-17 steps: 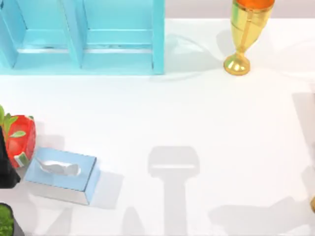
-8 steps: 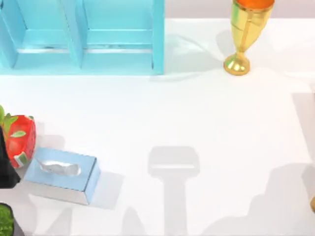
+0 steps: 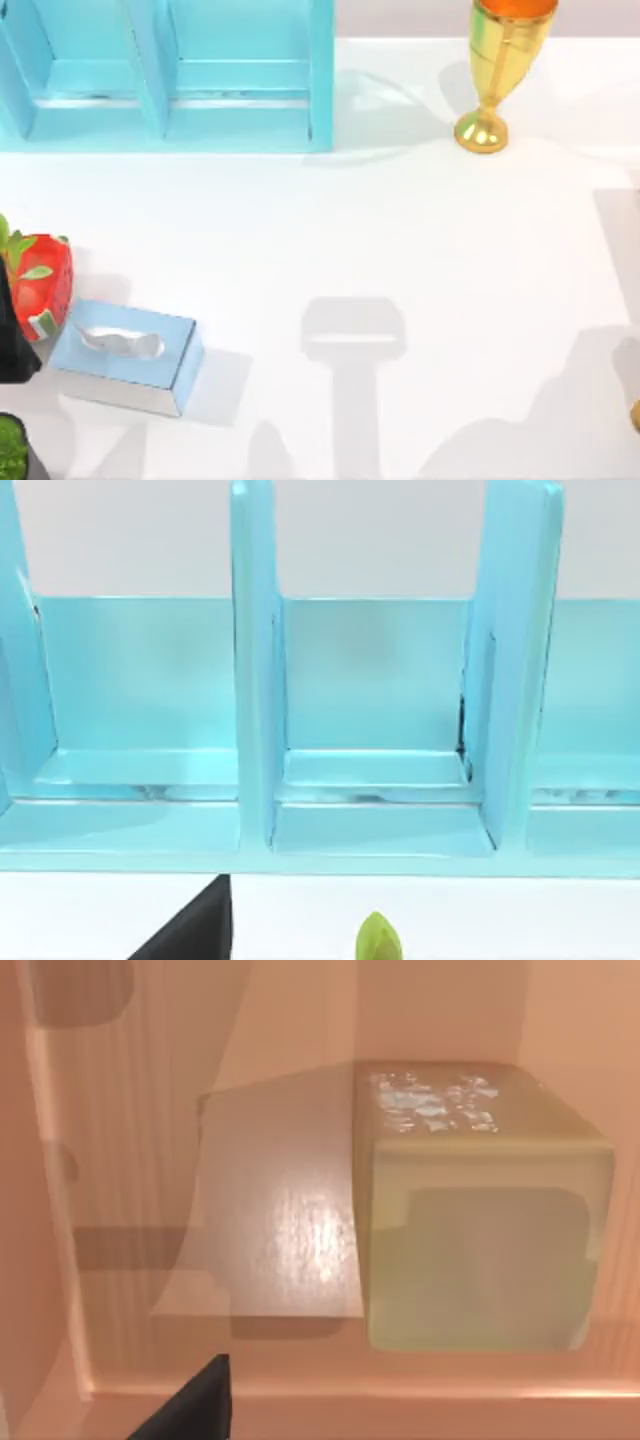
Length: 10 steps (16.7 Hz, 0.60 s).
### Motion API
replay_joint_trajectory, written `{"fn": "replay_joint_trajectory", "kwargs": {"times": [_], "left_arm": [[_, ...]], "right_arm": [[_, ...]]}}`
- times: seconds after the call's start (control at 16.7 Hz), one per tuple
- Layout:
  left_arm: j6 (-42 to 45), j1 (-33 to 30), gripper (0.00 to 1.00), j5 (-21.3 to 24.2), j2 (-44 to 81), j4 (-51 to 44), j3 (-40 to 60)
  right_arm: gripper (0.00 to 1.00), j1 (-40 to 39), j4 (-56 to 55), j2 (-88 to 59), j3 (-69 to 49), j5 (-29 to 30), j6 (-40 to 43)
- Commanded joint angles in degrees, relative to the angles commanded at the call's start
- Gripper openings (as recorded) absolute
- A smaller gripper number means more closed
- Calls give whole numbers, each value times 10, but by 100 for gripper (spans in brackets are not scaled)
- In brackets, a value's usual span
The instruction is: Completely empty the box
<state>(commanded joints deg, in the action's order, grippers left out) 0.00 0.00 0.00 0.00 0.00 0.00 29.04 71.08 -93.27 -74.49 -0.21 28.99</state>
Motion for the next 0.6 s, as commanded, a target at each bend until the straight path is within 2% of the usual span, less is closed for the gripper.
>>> {"fn": "replay_joint_trajectory", "kwargs": {"times": [0.24,0.6], "left_arm": [[0,0,100,0,0,0,0],[0,0,100,0,0,0,0]], "right_arm": [[100,0,-41,-11,33,0,-2],[100,0,-201,-56,143,0,-3]]}}
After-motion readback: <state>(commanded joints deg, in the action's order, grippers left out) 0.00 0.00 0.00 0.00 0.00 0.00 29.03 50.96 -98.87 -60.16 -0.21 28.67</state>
